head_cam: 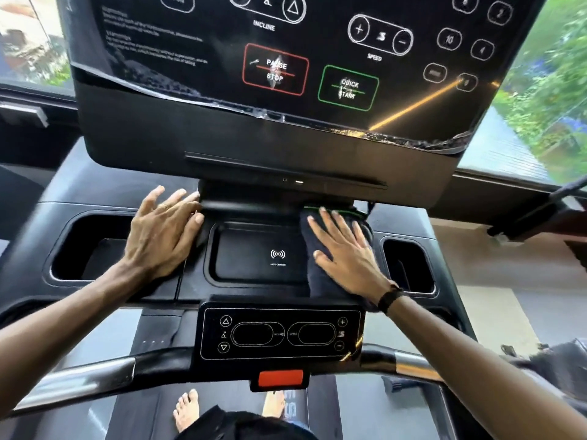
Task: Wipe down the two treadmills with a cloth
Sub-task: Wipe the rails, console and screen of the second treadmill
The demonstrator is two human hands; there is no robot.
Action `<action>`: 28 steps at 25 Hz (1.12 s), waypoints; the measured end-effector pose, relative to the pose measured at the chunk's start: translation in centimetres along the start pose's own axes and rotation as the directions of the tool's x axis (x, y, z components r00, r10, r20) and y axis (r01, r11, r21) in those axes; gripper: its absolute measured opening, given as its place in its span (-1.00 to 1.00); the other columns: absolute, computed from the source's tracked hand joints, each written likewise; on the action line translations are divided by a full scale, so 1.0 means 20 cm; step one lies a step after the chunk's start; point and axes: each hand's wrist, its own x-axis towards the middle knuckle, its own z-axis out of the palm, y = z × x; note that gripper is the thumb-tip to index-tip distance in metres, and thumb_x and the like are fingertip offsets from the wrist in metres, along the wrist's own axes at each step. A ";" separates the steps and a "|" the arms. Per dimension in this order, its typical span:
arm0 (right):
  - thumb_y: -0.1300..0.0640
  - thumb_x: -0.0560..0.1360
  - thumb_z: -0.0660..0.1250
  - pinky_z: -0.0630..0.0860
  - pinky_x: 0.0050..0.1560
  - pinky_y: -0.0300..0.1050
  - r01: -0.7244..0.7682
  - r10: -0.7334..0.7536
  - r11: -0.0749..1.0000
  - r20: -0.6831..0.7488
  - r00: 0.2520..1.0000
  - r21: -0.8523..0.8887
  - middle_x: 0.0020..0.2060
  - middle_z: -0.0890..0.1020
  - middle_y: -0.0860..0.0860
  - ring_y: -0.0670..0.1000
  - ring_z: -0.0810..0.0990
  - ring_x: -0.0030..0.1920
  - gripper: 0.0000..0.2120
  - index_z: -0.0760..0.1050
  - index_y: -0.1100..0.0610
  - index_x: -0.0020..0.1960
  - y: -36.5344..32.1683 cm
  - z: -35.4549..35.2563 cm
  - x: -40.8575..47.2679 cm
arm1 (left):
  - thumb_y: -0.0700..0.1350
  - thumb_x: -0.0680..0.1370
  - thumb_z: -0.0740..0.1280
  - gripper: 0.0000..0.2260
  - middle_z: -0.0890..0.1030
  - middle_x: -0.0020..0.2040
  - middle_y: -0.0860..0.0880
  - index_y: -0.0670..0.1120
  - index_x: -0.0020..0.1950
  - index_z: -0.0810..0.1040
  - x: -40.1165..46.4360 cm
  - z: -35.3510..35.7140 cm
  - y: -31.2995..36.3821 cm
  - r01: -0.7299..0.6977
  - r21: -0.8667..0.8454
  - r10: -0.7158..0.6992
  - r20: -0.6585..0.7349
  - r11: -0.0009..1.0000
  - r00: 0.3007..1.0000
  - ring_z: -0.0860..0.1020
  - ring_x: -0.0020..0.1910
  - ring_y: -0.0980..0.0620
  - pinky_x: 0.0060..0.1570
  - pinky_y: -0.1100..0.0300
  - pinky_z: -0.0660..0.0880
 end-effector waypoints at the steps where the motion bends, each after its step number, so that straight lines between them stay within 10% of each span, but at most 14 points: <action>1: -0.15 0.52 -0.02 -0.11 0.57 0.19 -0.109 0.109 0.992 0.007 0.994 0.068 0.62 -0.06 -0.08 -0.03 -0.14 0.61 -0.33 -0.02 -0.13 0.62 0.04 0.00 -0.06 | 0.04 0.66 0.02 -0.54 0.58 0.32 -0.15 -0.21 0.24 0.58 0.00 0.00 0.01 -0.037 0.000 0.037 0.012 0.999 0.999 0.50 0.37 -0.14 0.49 -0.15 0.18; 7: -0.16 0.53 -0.08 -0.35 0.55 0.00 -0.163 0.184 0.924 -0.029 0.982 0.345 0.60 -0.05 -0.16 -0.15 -0.24 0.58 -0.37 0.06 -0.12 0.60 0.02 0.06 -0.47 | 0.06 0.63 0.10 -0.59 0.45 0.46 -0.04 -0.12 0.32 0.52 0.15 -0.01 0.27 -0.167 -0.193 0.181 0.057 0.967 0.982 0.48 0.38 -0.03 0.41 0.03 0.26; 13: -0.29 0.55 -0.19 -0.22 0.57 0.17 -0.295 0.313 0.939 -0.083 0.946 0.177 0.62 -0.03 -0.03 -0.02 -0.17 0.61 -0.29 0.05 0.00 0.62 0.08 0.06 -0.21 | 0.02 0.61 0.13 -0.64 0.54 0.39 -0.07 -0.12 0.23 0.58 0.31 0.06 0.45 -0.294 -0.177 0.316 0.112 0.939 0.942 0.63 0.20 -0.08 0.18 0.10 0.38; 28: -0.32 0.50 -0.23 -0.20 0.56 0.18 -0.113 0.133 0.980 -0.120 0.984 0.162 0.57 0.21 0.03 0.07 0.04 0.59 -0.20 0.11 0.09 0.60 0.43 0.05 0.10 | 0.08 0.64 0.09 -0.55 0.31 0.53 -0.19 -0.16 0.42 0.41 0.45 0.29 0.98 -0.536 -0.140 0.553 0.277 0.832 0.786 0.36 0.47 -0.14 0.46 -0.10 0.22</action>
